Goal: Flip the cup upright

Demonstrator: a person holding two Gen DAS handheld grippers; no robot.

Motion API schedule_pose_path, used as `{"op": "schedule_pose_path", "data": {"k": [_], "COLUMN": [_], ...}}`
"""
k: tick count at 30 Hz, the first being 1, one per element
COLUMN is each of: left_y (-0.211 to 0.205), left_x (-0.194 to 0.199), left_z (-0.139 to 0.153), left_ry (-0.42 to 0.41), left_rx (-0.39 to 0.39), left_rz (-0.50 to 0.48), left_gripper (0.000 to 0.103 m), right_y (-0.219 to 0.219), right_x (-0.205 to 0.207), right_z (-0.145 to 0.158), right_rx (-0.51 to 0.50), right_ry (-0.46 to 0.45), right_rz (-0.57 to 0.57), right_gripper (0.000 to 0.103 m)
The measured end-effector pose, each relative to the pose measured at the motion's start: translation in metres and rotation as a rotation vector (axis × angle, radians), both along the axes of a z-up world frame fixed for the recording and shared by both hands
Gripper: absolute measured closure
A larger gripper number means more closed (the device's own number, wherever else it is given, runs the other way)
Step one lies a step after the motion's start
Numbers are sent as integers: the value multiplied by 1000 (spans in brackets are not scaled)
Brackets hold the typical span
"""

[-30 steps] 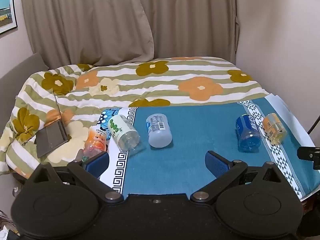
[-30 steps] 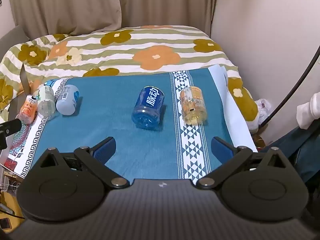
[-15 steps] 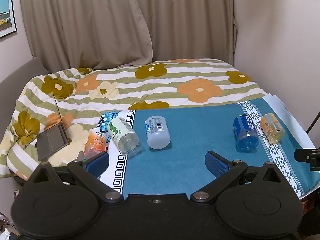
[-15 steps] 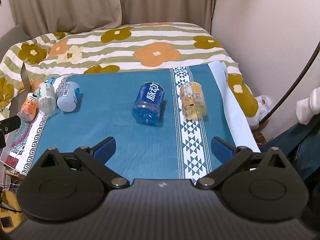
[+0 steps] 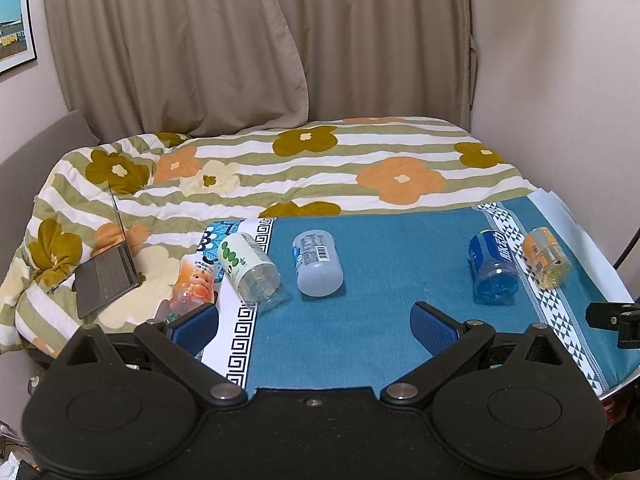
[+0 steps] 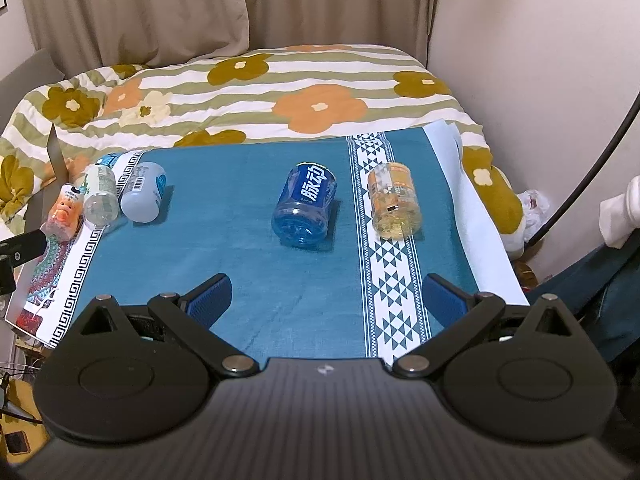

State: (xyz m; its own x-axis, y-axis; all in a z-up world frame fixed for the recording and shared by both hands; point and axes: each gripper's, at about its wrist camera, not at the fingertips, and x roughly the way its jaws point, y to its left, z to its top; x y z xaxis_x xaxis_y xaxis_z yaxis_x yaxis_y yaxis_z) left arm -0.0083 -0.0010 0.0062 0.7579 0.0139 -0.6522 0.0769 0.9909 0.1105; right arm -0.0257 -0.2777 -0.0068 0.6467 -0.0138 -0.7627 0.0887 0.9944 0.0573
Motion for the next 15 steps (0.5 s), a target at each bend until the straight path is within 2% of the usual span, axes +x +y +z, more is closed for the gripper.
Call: {"op": "schedule_pose_path", "data": {"k": [15], "left_y": [4], "left_x": [1], "left_z": [0], "left_ry": [-2], "left_rx": [0], "left_rz": [4], "left_gripper": [0], "right_y": [1], "right_x": [2], "right_z": [-2], "right_rx": [0], "right_ry": [5], "right_rz": [2], "right_gripper": [0]}}
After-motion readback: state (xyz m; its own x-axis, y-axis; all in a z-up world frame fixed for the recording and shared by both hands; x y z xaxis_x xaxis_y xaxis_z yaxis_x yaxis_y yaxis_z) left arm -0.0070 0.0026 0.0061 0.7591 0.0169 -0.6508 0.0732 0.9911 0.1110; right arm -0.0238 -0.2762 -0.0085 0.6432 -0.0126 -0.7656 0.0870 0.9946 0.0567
